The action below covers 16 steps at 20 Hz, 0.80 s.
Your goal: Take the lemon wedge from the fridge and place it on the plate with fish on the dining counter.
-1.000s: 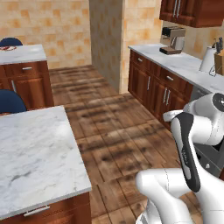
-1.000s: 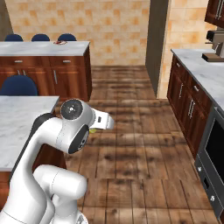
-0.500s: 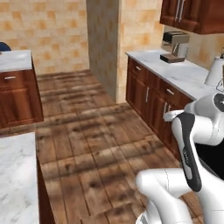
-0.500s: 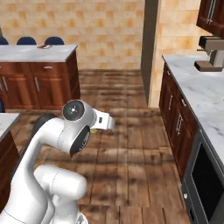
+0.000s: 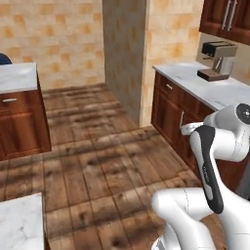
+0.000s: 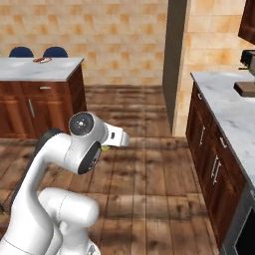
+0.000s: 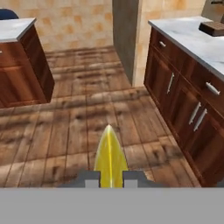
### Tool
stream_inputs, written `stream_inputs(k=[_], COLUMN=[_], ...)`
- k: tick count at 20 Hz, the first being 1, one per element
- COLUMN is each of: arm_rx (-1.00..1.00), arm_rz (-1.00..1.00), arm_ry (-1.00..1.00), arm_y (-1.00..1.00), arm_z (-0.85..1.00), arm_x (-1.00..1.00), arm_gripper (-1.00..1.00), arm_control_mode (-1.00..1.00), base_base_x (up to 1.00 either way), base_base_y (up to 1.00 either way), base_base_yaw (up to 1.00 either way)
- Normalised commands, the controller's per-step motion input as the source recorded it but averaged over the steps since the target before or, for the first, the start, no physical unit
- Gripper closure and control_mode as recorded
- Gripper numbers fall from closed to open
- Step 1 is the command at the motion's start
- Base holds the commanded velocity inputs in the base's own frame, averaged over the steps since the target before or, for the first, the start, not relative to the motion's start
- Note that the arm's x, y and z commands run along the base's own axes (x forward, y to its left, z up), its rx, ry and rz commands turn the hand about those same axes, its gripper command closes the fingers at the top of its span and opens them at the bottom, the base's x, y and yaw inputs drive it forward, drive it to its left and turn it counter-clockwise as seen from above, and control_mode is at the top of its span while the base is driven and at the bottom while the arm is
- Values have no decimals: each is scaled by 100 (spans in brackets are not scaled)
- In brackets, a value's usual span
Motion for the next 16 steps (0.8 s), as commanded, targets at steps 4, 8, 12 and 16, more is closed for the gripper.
stream_inputs(k=[4,8,12,16], arm_rx=[0,0,0,0], arm_rz=[0,0,0,0], arm_ry=[0,0,0,0], arm_y=[0,0,0,0], arm_z=[0,0,0,0], arm_x=[0,0,0,0], arm_gripper=[100,100,100,100], arm_control_mode=[100,100,100,100], base_base_x=[100,100,100,100], base_base_y=[30,29,33,37], base_base_yaw=[0,0,0,0])
